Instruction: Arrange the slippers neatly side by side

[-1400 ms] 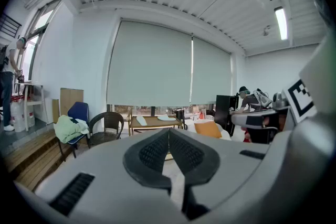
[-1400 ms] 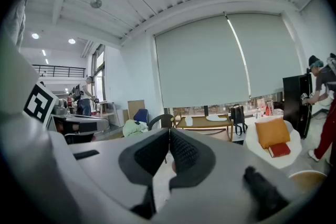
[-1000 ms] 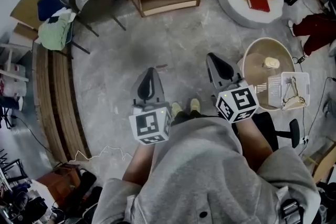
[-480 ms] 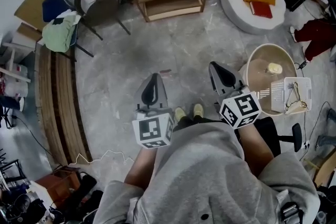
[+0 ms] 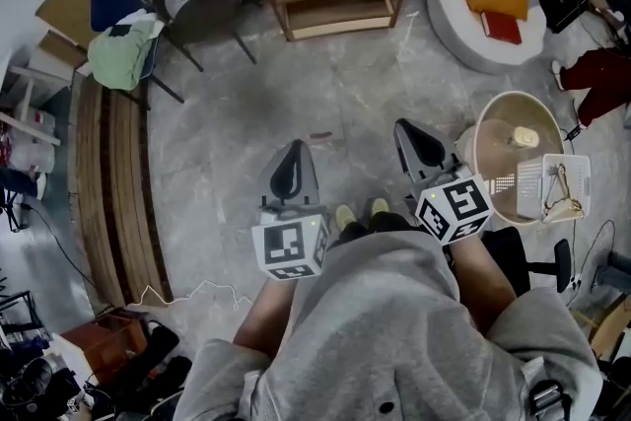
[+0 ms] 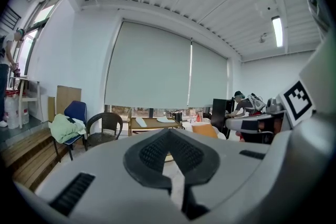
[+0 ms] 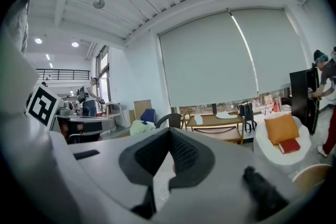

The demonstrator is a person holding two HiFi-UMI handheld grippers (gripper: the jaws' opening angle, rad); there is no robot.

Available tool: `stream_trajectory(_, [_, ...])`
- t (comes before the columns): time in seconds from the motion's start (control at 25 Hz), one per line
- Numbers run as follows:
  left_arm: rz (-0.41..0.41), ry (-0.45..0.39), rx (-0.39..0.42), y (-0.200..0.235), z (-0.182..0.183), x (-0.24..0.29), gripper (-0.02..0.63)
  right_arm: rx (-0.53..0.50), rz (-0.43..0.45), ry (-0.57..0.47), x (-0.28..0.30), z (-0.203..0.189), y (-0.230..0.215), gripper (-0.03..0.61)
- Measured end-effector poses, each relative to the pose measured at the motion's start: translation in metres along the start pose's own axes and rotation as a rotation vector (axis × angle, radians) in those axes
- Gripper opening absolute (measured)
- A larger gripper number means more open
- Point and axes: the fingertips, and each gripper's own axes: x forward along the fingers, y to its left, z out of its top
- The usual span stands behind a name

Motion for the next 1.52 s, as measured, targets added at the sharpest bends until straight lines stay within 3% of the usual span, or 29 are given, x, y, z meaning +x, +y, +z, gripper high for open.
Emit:
stream_trajectory(0.88, [-0.033,-0.001,0.014,0.012,-0.006,0.005,0.015,-0.023,0.009,-0.008,0.016,-0.004,0.006,0.025])
stream_trajectory(1.52, [-0.064,0.021,0.026,0.019,0.002,0.083,0.015,0.004,-0.009,-0.014,0.072,0.009,-0.047,0.025])
